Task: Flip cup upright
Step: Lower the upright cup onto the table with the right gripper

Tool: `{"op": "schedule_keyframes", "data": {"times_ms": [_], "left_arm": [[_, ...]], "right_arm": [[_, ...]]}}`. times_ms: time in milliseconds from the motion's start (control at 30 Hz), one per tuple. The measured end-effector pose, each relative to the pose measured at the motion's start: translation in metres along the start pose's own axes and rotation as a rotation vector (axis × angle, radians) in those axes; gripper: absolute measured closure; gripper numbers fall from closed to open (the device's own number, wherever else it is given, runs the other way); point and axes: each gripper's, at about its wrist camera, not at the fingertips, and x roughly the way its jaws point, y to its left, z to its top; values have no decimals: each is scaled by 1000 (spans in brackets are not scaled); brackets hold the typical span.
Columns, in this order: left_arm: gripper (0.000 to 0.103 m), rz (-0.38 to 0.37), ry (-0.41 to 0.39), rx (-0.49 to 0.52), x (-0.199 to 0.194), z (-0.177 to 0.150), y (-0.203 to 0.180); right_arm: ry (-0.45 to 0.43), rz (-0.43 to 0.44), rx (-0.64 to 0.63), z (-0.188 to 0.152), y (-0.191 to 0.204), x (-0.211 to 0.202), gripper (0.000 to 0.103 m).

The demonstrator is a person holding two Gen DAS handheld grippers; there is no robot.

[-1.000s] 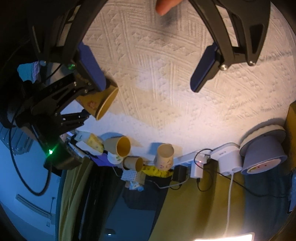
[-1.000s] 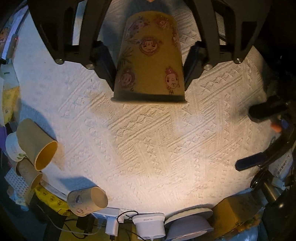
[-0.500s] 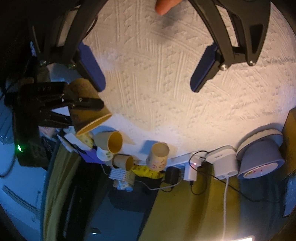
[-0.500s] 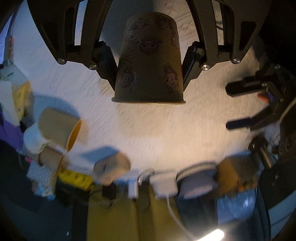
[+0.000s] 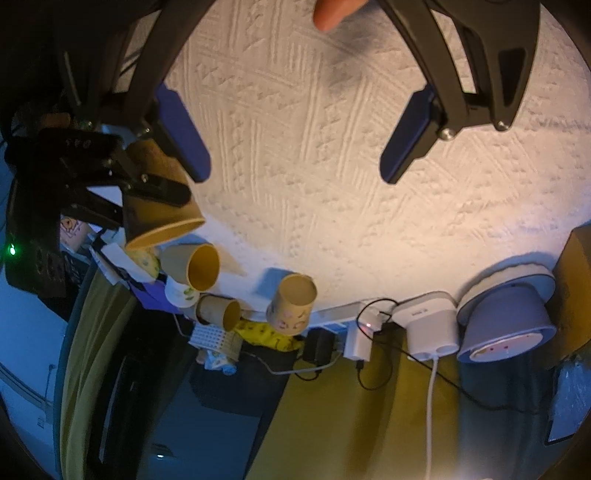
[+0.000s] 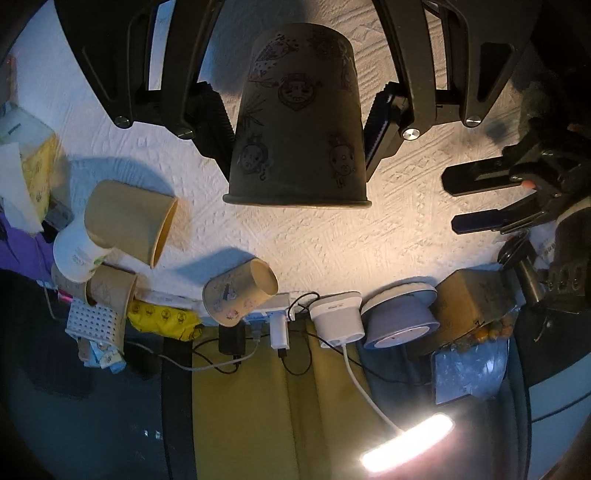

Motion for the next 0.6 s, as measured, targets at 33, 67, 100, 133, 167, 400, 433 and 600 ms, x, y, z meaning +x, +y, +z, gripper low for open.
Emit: {"op": "schedule_keyframes", "data": {"times_ms": [33, 67, 100, 133, 167, 400, 433, 600], "left_arm": [[9, 1, 1, -2, 1, 0, 0], [9, 2, 4, -2, 3, 0, 0], [9, 5, 6, 0, 4, -1, -1], [9, 7, 5, 1, 4, -1, -1], [9, 8, 4, 1, 4, -1, -1], [9, 6, -10, 36, 0, -1, -11], [9, 4, -12, 39, -1, -1, -12], [9, 1, -21, 52, -7, -5, -17]], "right_arm": [[2, -1, 6, -2, 0, 0, 37], [6, -2, 15, -4, 0, 0, 37], [8, -3, 29, -6, -1, -1, 37], [8, -4, 34, -7, 0, -1, 37], [6, -9, 38, -10, 1, -2, 37], [-17, -43, 76, -22, -1, -13, 37], [-23, -51, 75, -25, 0, -15, 37], [-18, -64, 82, -32, 2, -17, 37]]}}
